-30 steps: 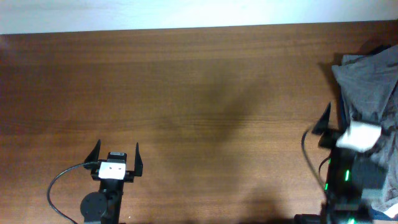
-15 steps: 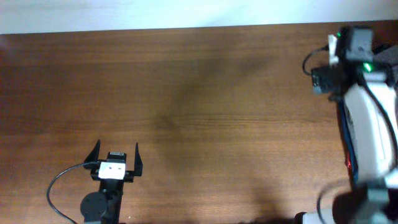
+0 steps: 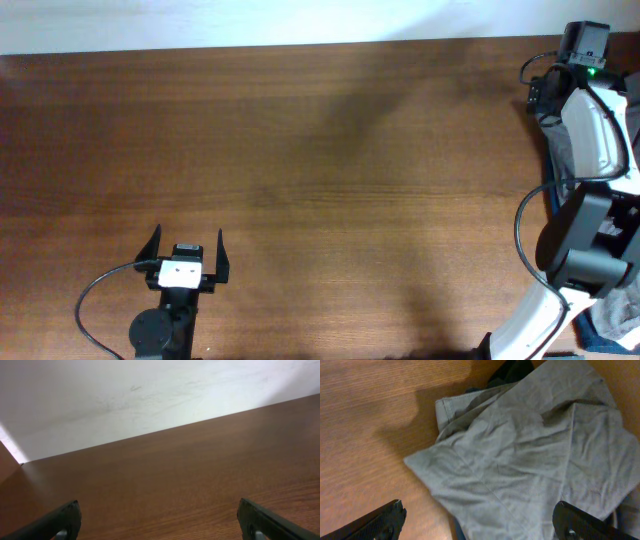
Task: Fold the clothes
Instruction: 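Reach the right gripper to the grey garment pile at the right edge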
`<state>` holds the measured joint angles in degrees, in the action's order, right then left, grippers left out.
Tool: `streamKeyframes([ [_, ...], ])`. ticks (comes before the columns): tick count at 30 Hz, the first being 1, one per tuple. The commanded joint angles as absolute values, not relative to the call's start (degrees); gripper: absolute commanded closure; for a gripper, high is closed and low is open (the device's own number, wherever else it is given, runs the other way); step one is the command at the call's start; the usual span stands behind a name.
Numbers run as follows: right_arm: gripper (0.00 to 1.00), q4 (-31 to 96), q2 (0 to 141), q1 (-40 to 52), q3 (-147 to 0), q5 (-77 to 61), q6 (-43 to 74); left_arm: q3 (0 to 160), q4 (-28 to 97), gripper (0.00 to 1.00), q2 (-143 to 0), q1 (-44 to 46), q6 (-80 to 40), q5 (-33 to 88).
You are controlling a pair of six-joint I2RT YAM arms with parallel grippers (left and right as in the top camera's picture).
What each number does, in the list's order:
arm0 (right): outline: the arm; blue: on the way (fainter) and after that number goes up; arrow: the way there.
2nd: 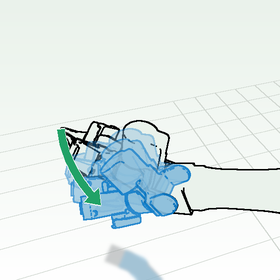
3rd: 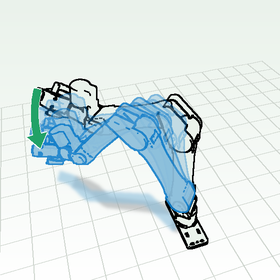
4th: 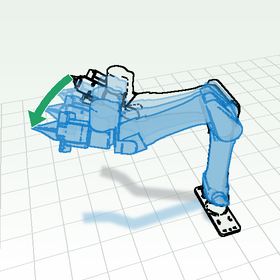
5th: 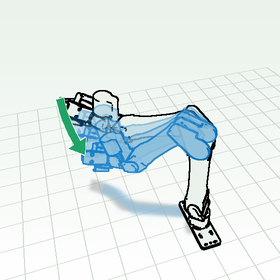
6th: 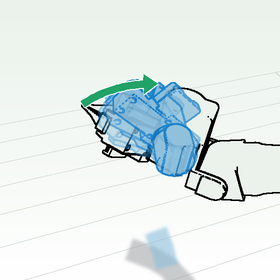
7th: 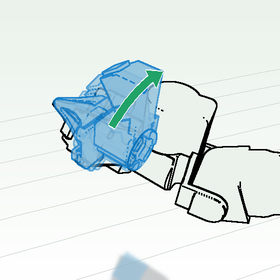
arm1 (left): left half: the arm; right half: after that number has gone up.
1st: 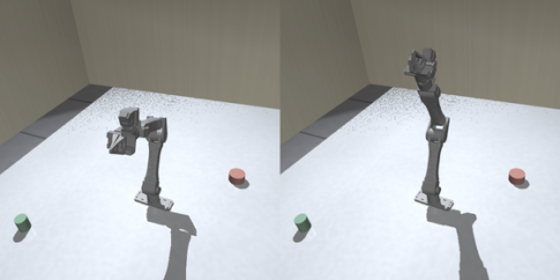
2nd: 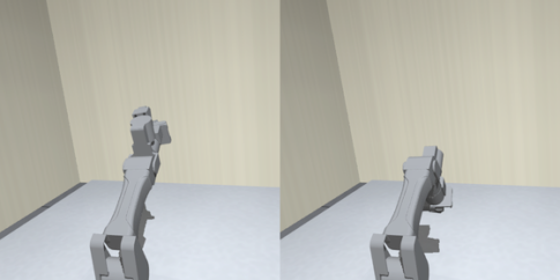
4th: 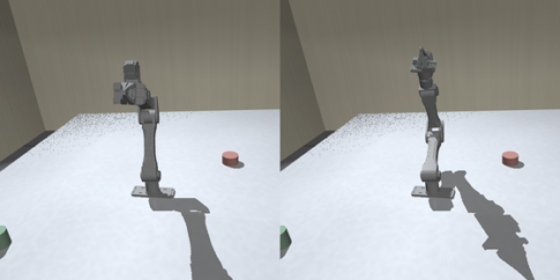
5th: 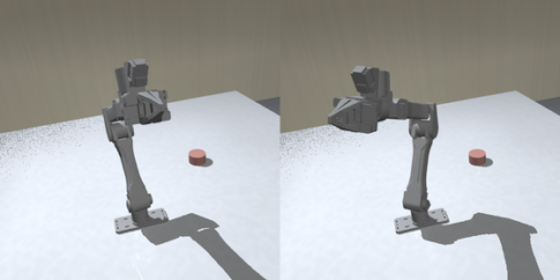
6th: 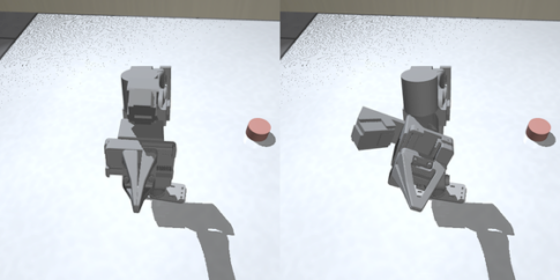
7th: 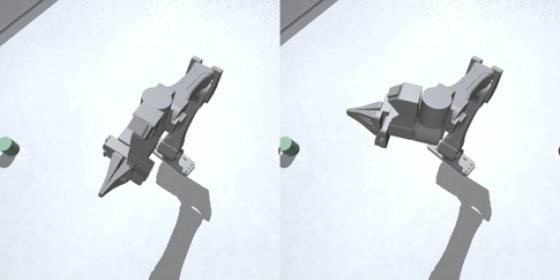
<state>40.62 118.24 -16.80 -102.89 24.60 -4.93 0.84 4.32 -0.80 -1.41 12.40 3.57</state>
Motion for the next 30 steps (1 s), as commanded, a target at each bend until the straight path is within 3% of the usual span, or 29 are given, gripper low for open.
streamKeyframes([
  [1,0.01,39.6,121.8,-16.9,-104.3,25.5,-4.2,0.5,4.4,0.00,-0.4,-1.2,12.1,3.2],
  [10,0.01,37.9,126.1,-16.9,-104.3,24.5,-12.9,0.5,4.4,0.01,-0.4,-1.2,12.1,3.2],
  [26,0.00,36.6,132.4,-17.3,-104.3,27.7,-13.3,0.5,4.4,0.01,-0.4,-1.2,12.1,3.2],
  [30,0.13,36.3,132.5,-17.4,-104.3,27.7,-13.1,0.5,4.4,0.00,-0.4,-1.2,12.1,3.2],
])
